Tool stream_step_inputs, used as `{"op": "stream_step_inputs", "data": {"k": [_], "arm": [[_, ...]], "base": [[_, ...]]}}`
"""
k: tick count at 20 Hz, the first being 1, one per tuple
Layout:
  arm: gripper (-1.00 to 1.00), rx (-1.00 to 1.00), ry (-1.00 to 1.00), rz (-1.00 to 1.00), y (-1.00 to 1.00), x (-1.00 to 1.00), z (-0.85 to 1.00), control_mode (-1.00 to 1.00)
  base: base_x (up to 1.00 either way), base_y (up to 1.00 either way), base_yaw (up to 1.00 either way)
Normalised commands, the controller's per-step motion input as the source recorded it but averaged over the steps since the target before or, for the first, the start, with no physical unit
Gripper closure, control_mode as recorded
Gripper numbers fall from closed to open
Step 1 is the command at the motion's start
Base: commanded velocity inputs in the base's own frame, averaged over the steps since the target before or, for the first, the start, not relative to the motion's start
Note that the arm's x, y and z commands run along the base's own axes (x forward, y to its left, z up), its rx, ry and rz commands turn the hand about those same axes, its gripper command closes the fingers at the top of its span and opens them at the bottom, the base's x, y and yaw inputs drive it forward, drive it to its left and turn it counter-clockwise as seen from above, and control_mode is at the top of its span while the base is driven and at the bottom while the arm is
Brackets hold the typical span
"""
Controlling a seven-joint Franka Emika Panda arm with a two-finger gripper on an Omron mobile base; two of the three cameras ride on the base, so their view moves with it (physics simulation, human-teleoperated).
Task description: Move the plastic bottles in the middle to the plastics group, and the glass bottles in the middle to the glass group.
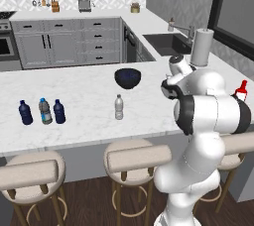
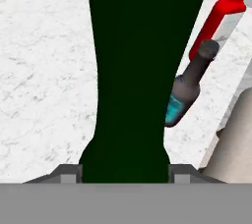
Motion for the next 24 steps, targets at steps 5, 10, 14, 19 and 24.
{"op": "stream_step_inputs", "data": {"k": [5,10,14,19,24], "arm": [[1.00,0.00,0.00,-0.17,-0.39,0.00,0.00,-1.00],[1.00,0.00,0.00,-0.21,-0.35,0.00,0.00,-1.00],[1.00,0.00,-0.01,-0.20,-0.09,0.05,0.00,-1.00],[1.00,0.00,-0.01,-0.17,0.00,0.44,0.00,-1.00],[1.00,0.00,0.00,-0.20,-0.12,0.21,0.01,-1.00]], "base": [[0.00,0.00,0.00],[0.00,0.00,0.00],[0.00,0.00,0.00],[0.00,0.00,0.00],[0.00,0.00,0.00]]}}
